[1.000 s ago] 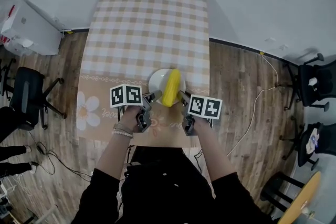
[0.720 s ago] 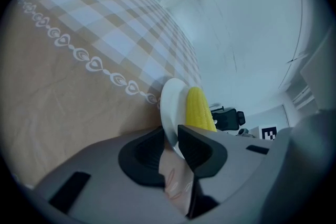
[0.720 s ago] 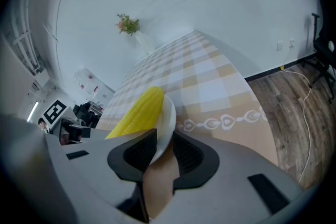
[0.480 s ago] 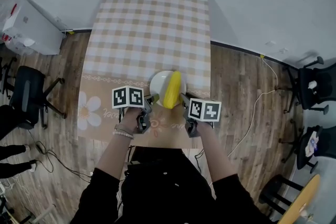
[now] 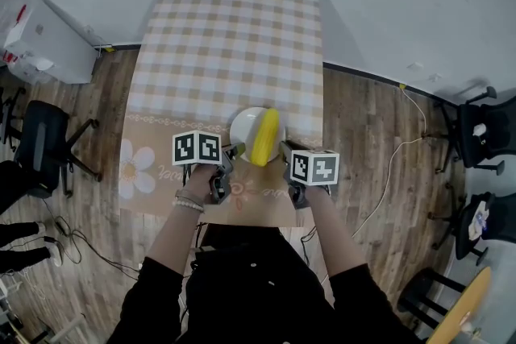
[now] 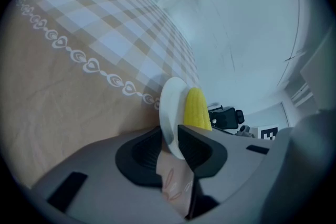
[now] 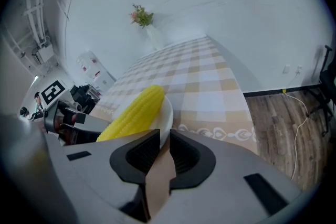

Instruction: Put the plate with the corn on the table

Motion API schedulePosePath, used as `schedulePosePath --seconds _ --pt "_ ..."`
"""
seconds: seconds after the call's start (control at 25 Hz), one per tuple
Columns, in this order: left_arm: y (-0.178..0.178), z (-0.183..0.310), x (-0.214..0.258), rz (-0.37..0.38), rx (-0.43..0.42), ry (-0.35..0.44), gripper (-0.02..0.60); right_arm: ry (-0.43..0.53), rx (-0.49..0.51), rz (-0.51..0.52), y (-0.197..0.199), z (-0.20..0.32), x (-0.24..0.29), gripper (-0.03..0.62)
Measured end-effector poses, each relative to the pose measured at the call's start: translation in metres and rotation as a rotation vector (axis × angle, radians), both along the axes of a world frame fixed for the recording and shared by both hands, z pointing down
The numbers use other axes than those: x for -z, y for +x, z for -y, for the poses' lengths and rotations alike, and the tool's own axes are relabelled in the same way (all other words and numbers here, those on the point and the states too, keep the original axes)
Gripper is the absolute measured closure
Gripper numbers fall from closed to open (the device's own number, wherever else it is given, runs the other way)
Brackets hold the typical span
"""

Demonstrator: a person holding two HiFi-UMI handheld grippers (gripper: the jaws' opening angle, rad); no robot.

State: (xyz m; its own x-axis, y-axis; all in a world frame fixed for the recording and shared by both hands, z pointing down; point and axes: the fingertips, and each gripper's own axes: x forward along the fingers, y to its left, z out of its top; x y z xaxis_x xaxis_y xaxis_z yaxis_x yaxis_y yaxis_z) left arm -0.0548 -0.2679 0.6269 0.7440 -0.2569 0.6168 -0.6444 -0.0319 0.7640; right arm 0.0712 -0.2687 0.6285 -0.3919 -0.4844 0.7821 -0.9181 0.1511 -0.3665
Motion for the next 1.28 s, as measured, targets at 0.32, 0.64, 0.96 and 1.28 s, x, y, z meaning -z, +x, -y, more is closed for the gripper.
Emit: schedulePosePath --seconds 0.32,0.64,0.96,1.28 --pt "-0.006 0.008 0.005 -0.038 0.067 -0.014 0.405 -0.001 -0.011 0.009 -0.001 0.005 0.000 0.511" --pt "-0.035 0.008 0.014 0.002 0.102 0.068 0.407 0.052 -0.021 -0.005 0.000 0.006 0.008 0.540" --pt "-0.040 0.016 0.065 0.035 0.104 0.361 0.551 0.168 -0.074 0.000 0.016 0.003 0.037 0.545" --pt "-0.039 0.005 0.123 0.184 -0.035 0.679 0.560 0.278 -0.059 0.059 0.001 -0.007 0.094 0.546"
